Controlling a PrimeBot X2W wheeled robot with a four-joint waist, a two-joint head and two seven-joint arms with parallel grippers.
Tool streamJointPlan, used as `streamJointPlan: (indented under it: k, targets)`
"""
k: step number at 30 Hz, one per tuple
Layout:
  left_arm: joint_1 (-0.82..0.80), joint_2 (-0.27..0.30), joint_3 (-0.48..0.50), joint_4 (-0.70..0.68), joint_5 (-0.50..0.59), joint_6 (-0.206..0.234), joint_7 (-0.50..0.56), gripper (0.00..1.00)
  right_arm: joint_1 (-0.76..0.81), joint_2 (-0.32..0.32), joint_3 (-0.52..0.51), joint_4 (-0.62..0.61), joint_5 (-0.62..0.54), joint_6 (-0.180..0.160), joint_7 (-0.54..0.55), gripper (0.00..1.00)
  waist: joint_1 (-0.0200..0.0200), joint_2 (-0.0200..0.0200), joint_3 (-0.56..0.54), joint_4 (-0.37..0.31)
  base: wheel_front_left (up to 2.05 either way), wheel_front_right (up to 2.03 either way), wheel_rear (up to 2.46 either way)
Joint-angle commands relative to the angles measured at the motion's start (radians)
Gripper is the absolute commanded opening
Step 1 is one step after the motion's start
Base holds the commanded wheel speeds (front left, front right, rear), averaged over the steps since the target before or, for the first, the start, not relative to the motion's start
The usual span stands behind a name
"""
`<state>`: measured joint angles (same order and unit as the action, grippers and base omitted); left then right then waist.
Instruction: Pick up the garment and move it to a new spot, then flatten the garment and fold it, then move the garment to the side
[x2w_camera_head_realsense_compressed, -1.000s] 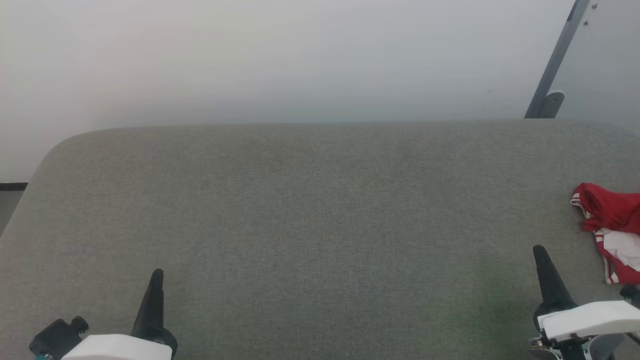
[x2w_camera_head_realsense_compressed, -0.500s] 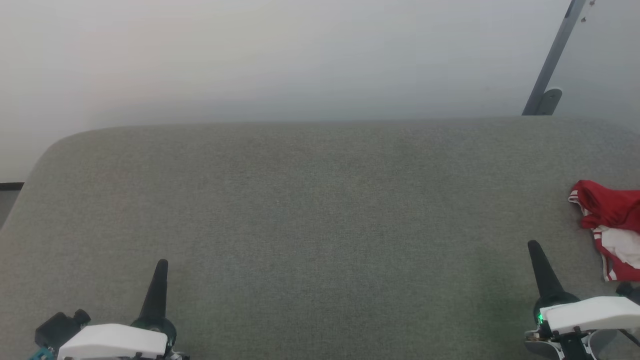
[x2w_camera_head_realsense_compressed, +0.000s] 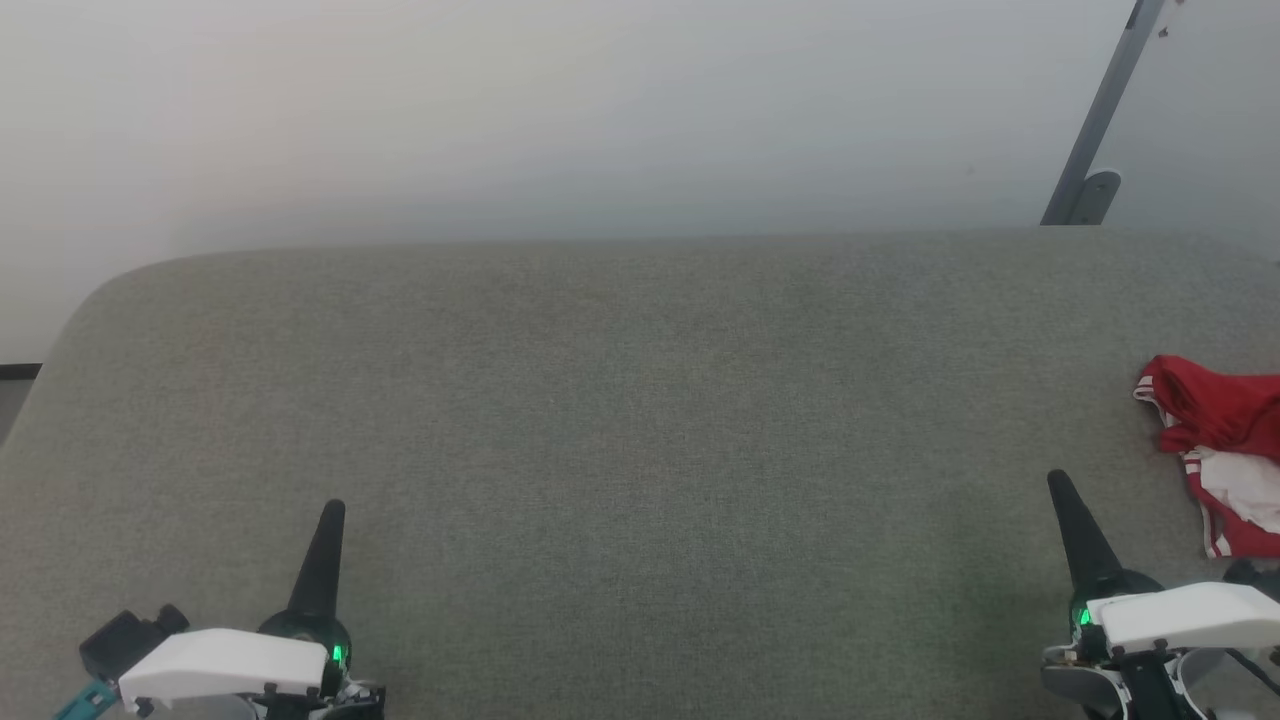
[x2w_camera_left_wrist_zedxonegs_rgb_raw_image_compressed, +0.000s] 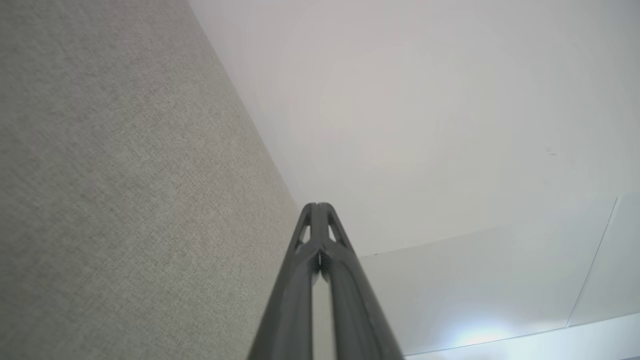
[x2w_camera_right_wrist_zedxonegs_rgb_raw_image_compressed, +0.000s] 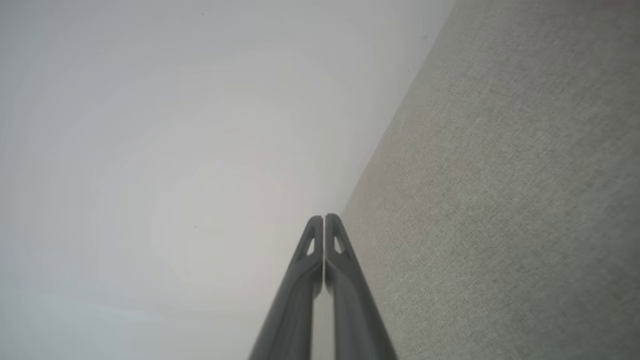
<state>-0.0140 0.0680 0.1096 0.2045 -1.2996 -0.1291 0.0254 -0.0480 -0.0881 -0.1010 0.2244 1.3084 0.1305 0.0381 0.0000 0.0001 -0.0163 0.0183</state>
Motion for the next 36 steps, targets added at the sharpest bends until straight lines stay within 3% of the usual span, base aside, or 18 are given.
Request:
streamJointPlan:
  k: [1, 36]
  targets:
    - [-0.027, 0.002, 0.004, -0.002, -0.022, -0.002, 0.008, 0.0, -0.024, 0.004, -0.003, -0.005, 0.025, 0.001, 0.009, 0.0, 0.0, -0.0001, 0.001, -0.001, 0.0, 0.0, 0.0]
    - [-0.093, -0.015, 0.005, 0.036, -0.272, -0.003, 0.08, 0.0, -0.062, 0.036, -0.013, 0.019, 0.265, 0.0, 0.068, 0.0, 0.0, -0.0001, 0.016, -0.015, 0.0, 0.0, 0.0]
